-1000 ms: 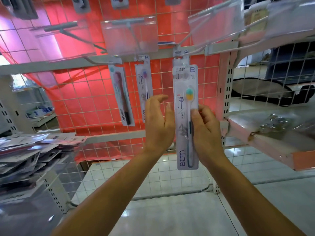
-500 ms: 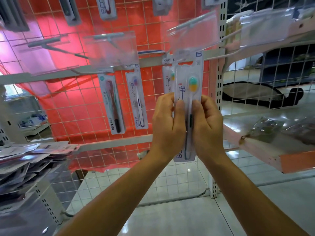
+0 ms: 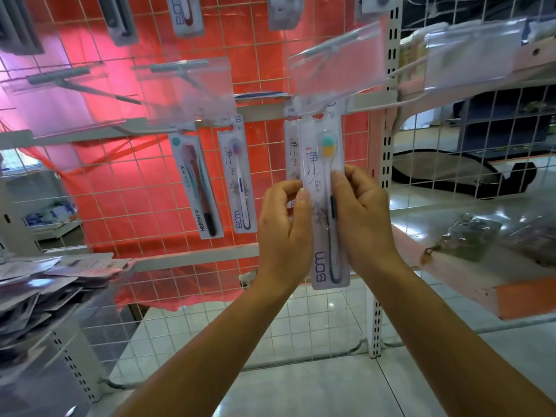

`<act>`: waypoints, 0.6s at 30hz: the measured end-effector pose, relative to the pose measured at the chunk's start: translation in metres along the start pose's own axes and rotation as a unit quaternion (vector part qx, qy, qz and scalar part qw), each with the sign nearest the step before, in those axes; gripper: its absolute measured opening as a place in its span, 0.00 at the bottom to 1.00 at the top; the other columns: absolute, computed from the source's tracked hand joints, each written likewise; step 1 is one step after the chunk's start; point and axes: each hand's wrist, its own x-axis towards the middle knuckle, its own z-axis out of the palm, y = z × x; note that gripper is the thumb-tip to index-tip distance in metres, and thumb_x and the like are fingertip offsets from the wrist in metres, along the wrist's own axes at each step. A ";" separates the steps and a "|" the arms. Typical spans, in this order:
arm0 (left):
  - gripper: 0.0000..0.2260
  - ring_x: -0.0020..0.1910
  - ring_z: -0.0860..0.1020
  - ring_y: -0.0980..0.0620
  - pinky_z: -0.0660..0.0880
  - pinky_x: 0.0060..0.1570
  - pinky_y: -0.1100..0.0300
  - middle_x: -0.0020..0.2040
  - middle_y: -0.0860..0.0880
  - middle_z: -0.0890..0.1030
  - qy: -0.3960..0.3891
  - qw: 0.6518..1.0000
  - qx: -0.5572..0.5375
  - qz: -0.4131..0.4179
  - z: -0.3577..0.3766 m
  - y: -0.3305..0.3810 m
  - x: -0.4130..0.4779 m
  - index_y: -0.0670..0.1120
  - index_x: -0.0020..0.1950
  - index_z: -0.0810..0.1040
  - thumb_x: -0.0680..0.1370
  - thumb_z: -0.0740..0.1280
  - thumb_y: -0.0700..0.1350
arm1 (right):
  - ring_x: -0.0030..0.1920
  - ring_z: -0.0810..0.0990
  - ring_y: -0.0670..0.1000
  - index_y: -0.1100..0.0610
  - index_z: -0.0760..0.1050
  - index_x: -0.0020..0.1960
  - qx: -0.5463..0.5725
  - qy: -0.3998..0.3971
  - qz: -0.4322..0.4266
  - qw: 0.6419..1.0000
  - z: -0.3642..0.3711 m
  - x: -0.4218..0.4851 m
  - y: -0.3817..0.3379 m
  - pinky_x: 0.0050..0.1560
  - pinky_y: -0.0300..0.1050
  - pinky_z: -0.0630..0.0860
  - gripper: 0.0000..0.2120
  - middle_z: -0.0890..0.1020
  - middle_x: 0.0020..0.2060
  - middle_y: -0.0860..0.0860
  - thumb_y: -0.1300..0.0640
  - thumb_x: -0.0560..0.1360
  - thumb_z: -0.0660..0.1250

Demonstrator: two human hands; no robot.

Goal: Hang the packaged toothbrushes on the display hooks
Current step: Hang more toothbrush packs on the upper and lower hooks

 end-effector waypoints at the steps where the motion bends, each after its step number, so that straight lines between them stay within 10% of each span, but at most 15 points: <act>1: 0.12 0.52 0.79 0.51 0.78 0.53 0.53 0.52 0.48 0.79 0.002 1.000 -0.002 -0.012 0.000 -0.001 0.000 0.54 0.53 0.73 0.77 0.57 0.58 | 0.43 0.84 0.50 0.55 0.78 0.50 -0.002 -0.001 0.007 1.000 0.002 0.002 0.003 0.45 0.53 0.82 0.10 0.84 0.41 0.51 0.54 0.82 0.58; 18: 0.07 0.57 0.74 0.57 0.68 0.52 0.72 0.57 0.51 0.75 0.005 0.993 0.068 -0.100 -0.024 -0.034 0.013 0.49 0.60 0.70 0.82 0.61 0.46 | 0.35 0.78 0.48 0.60 0.77 0.47 -0.052 0.039 0.106 0.992 0.038 0.088 0.067 0.39 0.45 0.76 0.15 0.79 0.35 0.49 0.49 0.80 0.61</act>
